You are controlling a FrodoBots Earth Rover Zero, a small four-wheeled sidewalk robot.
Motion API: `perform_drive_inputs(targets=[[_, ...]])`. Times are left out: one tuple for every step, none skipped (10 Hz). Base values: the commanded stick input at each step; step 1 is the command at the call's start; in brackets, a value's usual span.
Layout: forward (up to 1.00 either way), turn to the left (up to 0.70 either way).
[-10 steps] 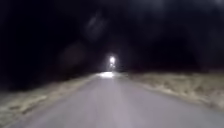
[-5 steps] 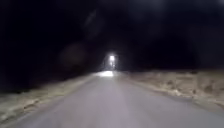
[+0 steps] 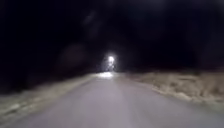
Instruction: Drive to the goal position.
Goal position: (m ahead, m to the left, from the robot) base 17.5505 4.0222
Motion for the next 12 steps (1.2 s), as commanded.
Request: perform_drive_inputs(targets=[[0.85, 0.00], [0.85, 0.00], [0.85, 0.00], [0.85, 0.00], [0.85, 0.00], [0.85, 0.00], [0.85, 0.00], [0.85, 0.00], [0.85, 0.00], [0.85, 0.00], [0.85, 0.00], [0.85, 0.00]])
